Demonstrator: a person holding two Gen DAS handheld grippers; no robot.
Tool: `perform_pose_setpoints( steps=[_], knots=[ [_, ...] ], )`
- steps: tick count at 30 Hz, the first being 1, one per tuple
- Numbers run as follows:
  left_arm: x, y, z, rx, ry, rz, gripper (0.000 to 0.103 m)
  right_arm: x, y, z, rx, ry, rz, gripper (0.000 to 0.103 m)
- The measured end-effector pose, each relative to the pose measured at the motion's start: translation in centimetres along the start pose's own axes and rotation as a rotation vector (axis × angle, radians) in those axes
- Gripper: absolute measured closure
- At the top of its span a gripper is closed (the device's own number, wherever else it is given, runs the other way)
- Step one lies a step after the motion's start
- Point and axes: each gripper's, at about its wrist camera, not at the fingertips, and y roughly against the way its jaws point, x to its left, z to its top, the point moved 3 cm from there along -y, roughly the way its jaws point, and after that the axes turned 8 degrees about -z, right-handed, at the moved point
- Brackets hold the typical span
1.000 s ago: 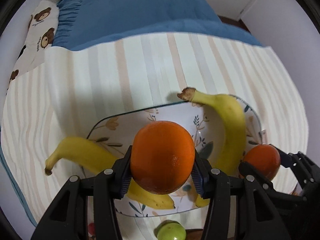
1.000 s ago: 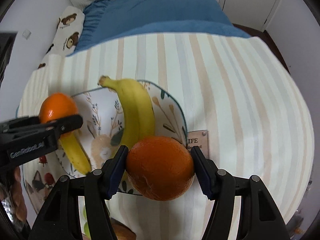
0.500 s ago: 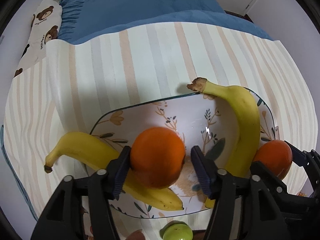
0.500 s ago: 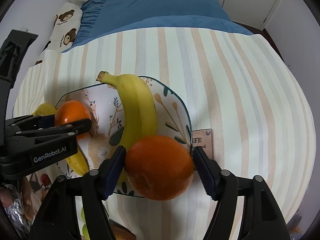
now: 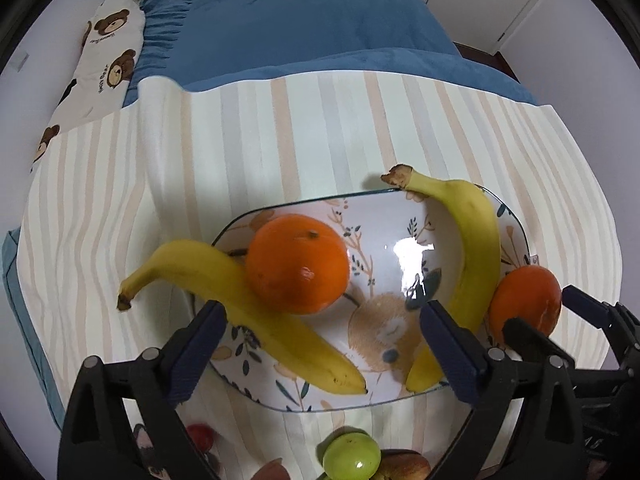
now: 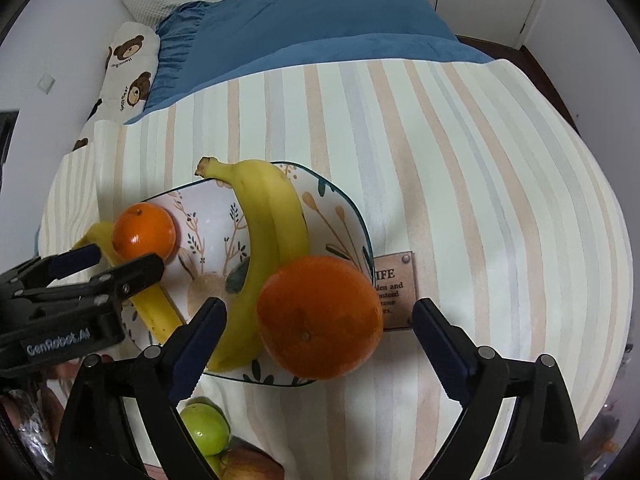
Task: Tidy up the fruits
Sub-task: 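Carry both oranges onto the plate beside the bananas and release them, then lift both open tools back toward the remaining fruit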
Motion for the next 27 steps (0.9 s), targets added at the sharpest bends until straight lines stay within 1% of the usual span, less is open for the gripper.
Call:
perform_pose_setpoints(
  steps=[3, 6, 9, 12, 20, 27],
  knots=[
    [0.7, 1.0, -1.0, -0.023, 0.034, -0.015, 0.004, -0.3, 0.9, -0.3, -0.021, 0.006, -0.012, 0.004],
    [1.3, 2.3, -2.2, -0.059, 0.061, -0.013, 0.004, -0.6, 2.0, -1.0, -0.042, 0.014, -0.023, 0.004],
    [1.9, 3.8, -3.8, -0.097, 0.083, -0.002, 0.004, -0.5, 3.3, -1.9, -0.067, 0.028, -0.044, 0.004],
    [2.3, 5.4, -5.7, -0.131, 0.097, 0.019, 0.004, -0.4, 4.4, -2.9, -0.082, 0.027, -0.047, 0.004],
    [1.6, 9.2, -9.0, -0.211, 0.094, 0.056, 0.004, 0.4, 7.8, -5.7, -0.15, 0.043, -0.041, 0.004],
    [0.3, 13.1, -12.3, -0.288, 0.056, 0.092, 0.004, 0.9, 12.6, -8.2, -0.248, 0.051, -0.051, 0.004]
  ],
)
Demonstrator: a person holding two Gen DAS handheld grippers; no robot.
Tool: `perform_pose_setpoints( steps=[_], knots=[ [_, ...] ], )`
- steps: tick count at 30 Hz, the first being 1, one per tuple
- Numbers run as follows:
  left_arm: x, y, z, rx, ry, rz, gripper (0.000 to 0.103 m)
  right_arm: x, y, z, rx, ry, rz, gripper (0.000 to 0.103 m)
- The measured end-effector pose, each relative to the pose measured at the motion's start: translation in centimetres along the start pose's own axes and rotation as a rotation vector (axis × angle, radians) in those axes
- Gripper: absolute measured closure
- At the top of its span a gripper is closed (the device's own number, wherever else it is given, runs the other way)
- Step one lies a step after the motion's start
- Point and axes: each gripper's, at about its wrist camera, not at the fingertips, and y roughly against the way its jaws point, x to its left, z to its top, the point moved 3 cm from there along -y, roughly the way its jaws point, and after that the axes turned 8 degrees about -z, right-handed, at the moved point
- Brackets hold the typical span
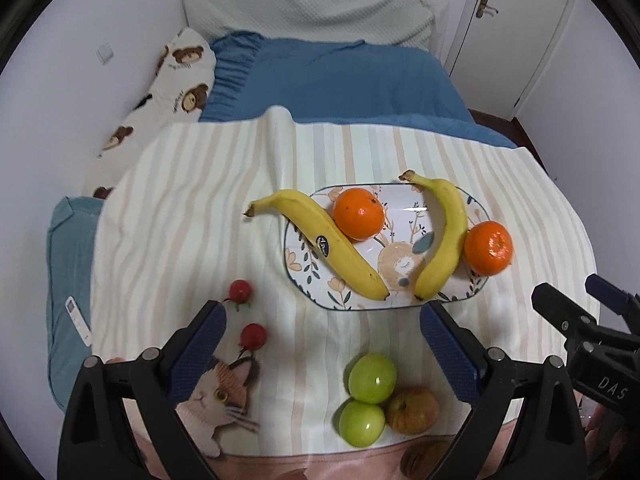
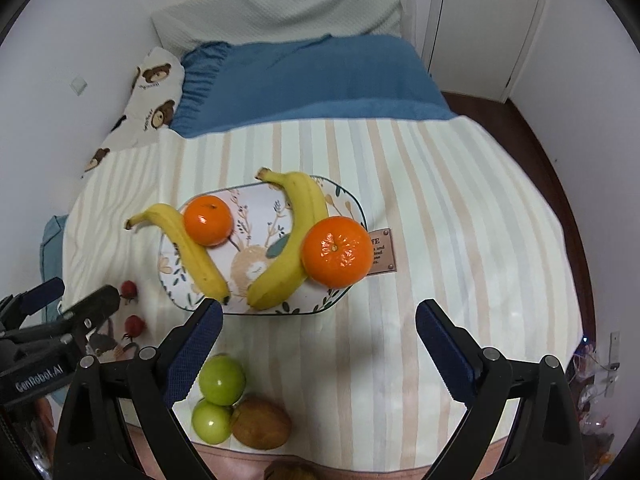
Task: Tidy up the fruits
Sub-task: 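Lift both open tools back toward the remaining fruit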
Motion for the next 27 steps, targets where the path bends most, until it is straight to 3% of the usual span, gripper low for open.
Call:
perform_pose_setpoints(
  steps=[16, 27],
  knots=[
    [-1.9, 10.4, -3.8, -0.167, -0.041, -0.004, 0.004, -0.8, 12.3, -4.0, -0.183, 0.001, 0.025, 0.004],
    [-1.7, 12.1, -4.8, -0.184, -0.038, -0.006, 0.004, -0.8, 15.1, -6.0, -0.201, -0.03, 0.084, 0.004]
  ],
)
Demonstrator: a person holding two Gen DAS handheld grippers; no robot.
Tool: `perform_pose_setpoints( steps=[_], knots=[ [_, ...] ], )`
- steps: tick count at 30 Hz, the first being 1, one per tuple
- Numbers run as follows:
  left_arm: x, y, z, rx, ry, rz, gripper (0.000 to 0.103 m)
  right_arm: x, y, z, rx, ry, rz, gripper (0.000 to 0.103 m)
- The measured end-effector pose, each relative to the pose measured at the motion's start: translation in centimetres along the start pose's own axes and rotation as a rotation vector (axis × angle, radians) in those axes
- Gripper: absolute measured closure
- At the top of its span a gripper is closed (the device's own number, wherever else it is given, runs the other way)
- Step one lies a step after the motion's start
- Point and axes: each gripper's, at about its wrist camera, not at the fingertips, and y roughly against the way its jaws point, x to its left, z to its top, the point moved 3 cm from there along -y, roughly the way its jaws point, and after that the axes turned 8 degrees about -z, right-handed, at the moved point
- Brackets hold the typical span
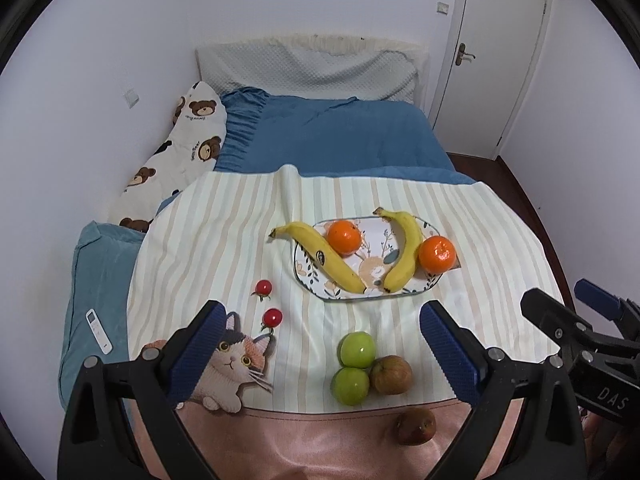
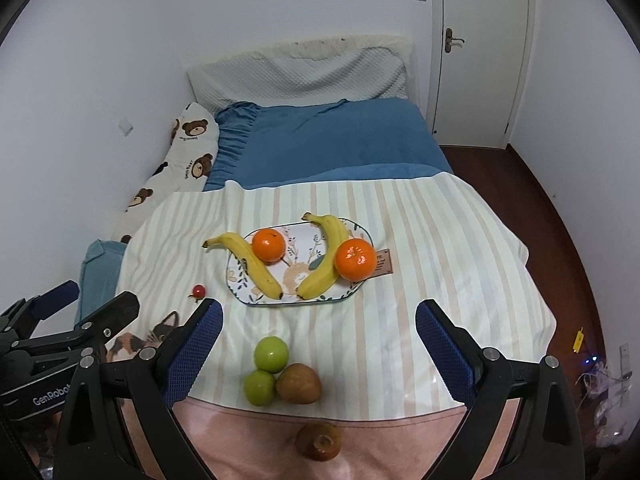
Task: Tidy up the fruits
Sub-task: 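Lift both open tools back toward the remaining fruit, then grasp the brown fruit with the right tool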
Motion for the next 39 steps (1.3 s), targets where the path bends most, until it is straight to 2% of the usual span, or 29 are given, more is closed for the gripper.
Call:
perform_pose_setpoints(
  steps=[3, 6, 9, 14, 18, 21, 23, 24, 26, 28, 33, 35, 38, 39],
  knots=[
    [0.3, -1.0, -1.2, 0.047, 0.009, 0.008, 0.003, -0.2, -1.3, -1.3, 0.063, -0.018, 0.022, 0.004],
    [1.0, -3.4, -3.5, 0.136, 0.013, 0.028, 0.0, -0.6, -4.5, -4.1, 0.192, -0.048, 0.049, 0.004],
    [1.7, -6.0, -6.1, 0.218, 0.007, 0.062, 0.0, -1.2, -9.1, -8.7, 0.359, -0.097, 0.083, 0.004],
    [2.8, -10.5, -10.4, 0.365, 0.01, 0.078, 0.0, -1.6, -15.5, -15.8, 0.575, -0.149, 0.101, 0.004],
    [2.8, -13.2, -12.6, 0.439, -0.006, 0.087, 0.0, -1.1, -18.7, -20.0, 0.674, -0.175, 0.115, 0.004],
    [2.4, -15.0, -13.7, 0.48, -0.022, 0.088, 0.0, -0.4, -20.7, -22.0, 0.703, -0.177, 0.113, 0.013],
    [2.1, -16.0, -14.1, 0.501, -0.022, 0.081, 0.0, 0.0, -21.8, -23.1, 0.717, -0.15, 0.081, 0.032],
    [1.9, -16.6, -14.3, 0.51, -0.021, 0.071, 0.0, 0.2, -21.9, -23.4, 0.702, -0.123, 0.058, 0.034],
    [1.3, -17.7, -14.3, 0.538, -0.019, 0.046, 0.0, 0.6, -21.7, -23.6, 0.678, -0.09, 0.054, 0.035],
    [0.4, -19.3, -14.3, 0.583, 0.004, -0.023, 0.0, 0.5, -21.2, -23.7, 0.655, -0.077, 0.068, 0.035],
    [-1.1, -22.2, -13.8, 0.607, 0.022, -0.093, 0.0, -0.8, -20.4, -23.2, 0.629, -0.081, 0.056, 0.035],
    [-1.4, -22.9, -13.2, 0.592, 0.03, -0.133, 0.001, -1.1, -20.4, -23.1, 0.631, -0.071, 0.056, 0.035],
    [-1.8, -23.3, -12.1, 0.584, 0.022, -0.184, 0.016, -1.1, -20.6, -23.0, 0.637, -0.058, 0.056, 0.035],
    [-1.8, -23.3, -11.7, 0.581, 0.018, -0.205, 0.024, -1.2, -20.7, -23.0, 0.639, -0.057, 0.057, 0.035]
  ],
)
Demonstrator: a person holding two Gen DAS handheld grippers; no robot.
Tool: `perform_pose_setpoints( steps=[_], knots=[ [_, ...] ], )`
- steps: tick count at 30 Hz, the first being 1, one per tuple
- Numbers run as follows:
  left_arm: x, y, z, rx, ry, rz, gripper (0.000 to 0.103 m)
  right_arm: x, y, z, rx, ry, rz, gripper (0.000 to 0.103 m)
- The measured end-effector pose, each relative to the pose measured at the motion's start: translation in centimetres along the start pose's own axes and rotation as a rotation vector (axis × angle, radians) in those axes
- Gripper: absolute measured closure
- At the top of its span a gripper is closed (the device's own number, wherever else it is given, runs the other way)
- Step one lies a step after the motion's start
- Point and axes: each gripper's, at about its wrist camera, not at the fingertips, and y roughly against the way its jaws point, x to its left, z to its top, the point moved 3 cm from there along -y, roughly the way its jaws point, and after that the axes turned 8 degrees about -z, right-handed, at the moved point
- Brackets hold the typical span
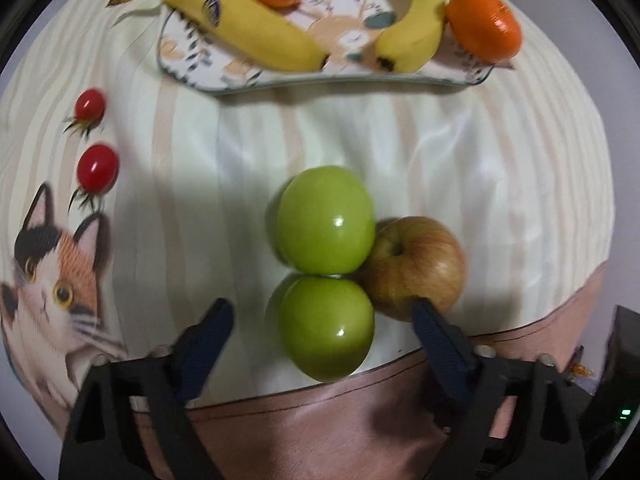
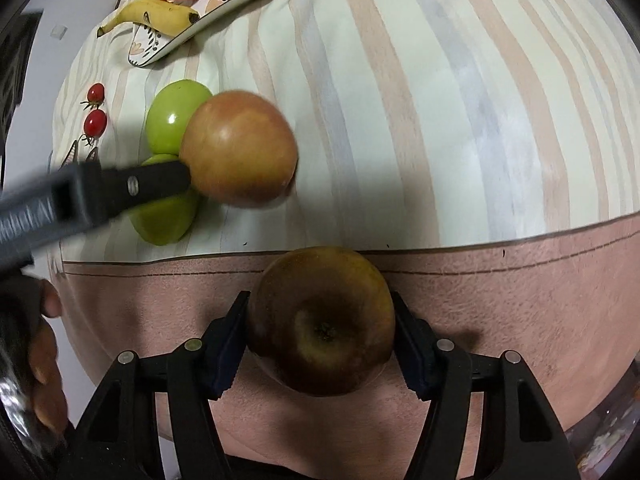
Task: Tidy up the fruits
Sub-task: 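Grasp the brown fruit with the right tool, then grasp a green apple with the left tool while the right tool holds the brown fruit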
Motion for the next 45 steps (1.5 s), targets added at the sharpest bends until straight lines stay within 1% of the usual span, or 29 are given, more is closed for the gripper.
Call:
perform_pose_setpoints(
  steps=[1, 2, 5, 9, 10, 11, 12, 13, 15, 17, 18, 20, 21, 23, 26, 30, 32, 35, 36, 39, 45],
  knots=[
    [-0.1, 0.2, 0.2, -0.001, -0.015, -0.009, 0.027, 0.2, -0.2, -0.1, 0.002, 0.0, 0.006, 0.035],
    [-0.2, 0.3, 0.3, 0.001, -0.032, -0.012, 0.028, 0.4, 0.2, 0.6, 0.005, -0.002, 0.013, 0.035],
    [-0.4, 0.5, -0.1, 0.02, -0.104, -0.017, 0.028, 1.1, 0.0, 0.9, 0.011, 0.005, 0.03, 0.035],
    [-0.9, -0.5, -1.1, 0.041, -0.18, 0.026, 0.028, 1.6, 0.1, 1.2, 0.007, 0.031, 0.026, 0.035],
    [-0.9, -1.1, -1.1, 0.052, -0.184, 0.041, 0.031, 1.7, 0.1, 1.3, 0.006, 0.037, 0.02, 0.035],
    [-1.0, -1.4, -1.3, 0.053, -0.182, 0.041, 0.034, 1.8, 0.0, 1.4, 0.006, 0.041, 0.016, 0.035],
    [-1.0, -1.8, -1.2, 0.056, -0.178, 0.038, 0.04, 1.9, -0.1, 1.4, 0.007, 0.042, 0.013, 0.035],
    [-1.0, -2.2, -1.0, 0.06, -0.172, 0.037, 0.043, 1.9, -0.3, 1.6, 0.009, 0.043, 0.011, 0.035],
    [-1.2, -2.6, -0.7, 0.064, -0.18, 0.039, 0.046, 1.8, -0.4, 1.2, 0.008, 0.049, 0.005, 0.035],
    [-1.4, -2.9, -0.4, 0.058, -0.201, 0.075, 0.052, 2.2, -0.6, 1.3, 0.01, 0.052, -0.001, 0.035],
    [-1.4, -2.9, -0.2, 0.053, -0.202, 0.082, 0.052, 2.3, -0.6, 1.3, 0.01, 0.054, -0.003, 0.035],
    [-1.2, -2.8, 0.0, 0.039, -0.17, 0.069, 0.052, 2.6, -0.5, 1.2, 0.007, 0.059, -0.005, 0.035],
    [-1.0, -2.8, -1.0, 0.031, -0.161, 0.066, 0.052, 2.8, -0.4, 1.1, 0.006, 0.063, -0.006, 0.035],
    [-0.2, -1.5, -1.8, 0.01, -0.134, 0.08, 0.052, 3.0, -0.1, 0.9, 0.001, 0.071, -0.005, 0.035],
    [0.8, 0.4, -3.7, 0.001, -0.092, 0.059, 0.052, 2.9, 0.1, 0.5, 0.004, 0.079, 0.0, 0.035],
    [2.0, 3.0, -7.4, 0.015, -0.034, 0.056, 0.052, 2.9, 0.4, 0.1, 0.018, 0.079, 0.022, 0.035],
    [2.4, 3.4, -8.6, 0.026, -0.02, 0.058, 0.052, 3.0, 0.6, -0.1, 0.023, 0.086, 0.03, 0.036],
    [3.4, 2.7, -9.5, 0.047, 0.008, 0.067, 0.051, 3.3, 0.5, -0.1, 0.029, 0.095, 0.03, 0.036],
    [4.0, 1.9, -9.5, 0.065, 0.028, 0.064, 0.051, 3.4, 0.3, 0.0, 0.032, 0.098, 0.028, 0.035],
    [4.9, 0.8, -9.3, 0.078, 0.055, 0.05, 0.051, 3.6, 0.1, 0.2, 0.036, 0.102, 0.022, 0.035],
    [5.4, -0.9, -8.3, 0.086, 0.051, 0.053, 0.051, 4.0, -0.1, 1.1, 0.051, 0.099, 0.008, 0.035]
  ],
)
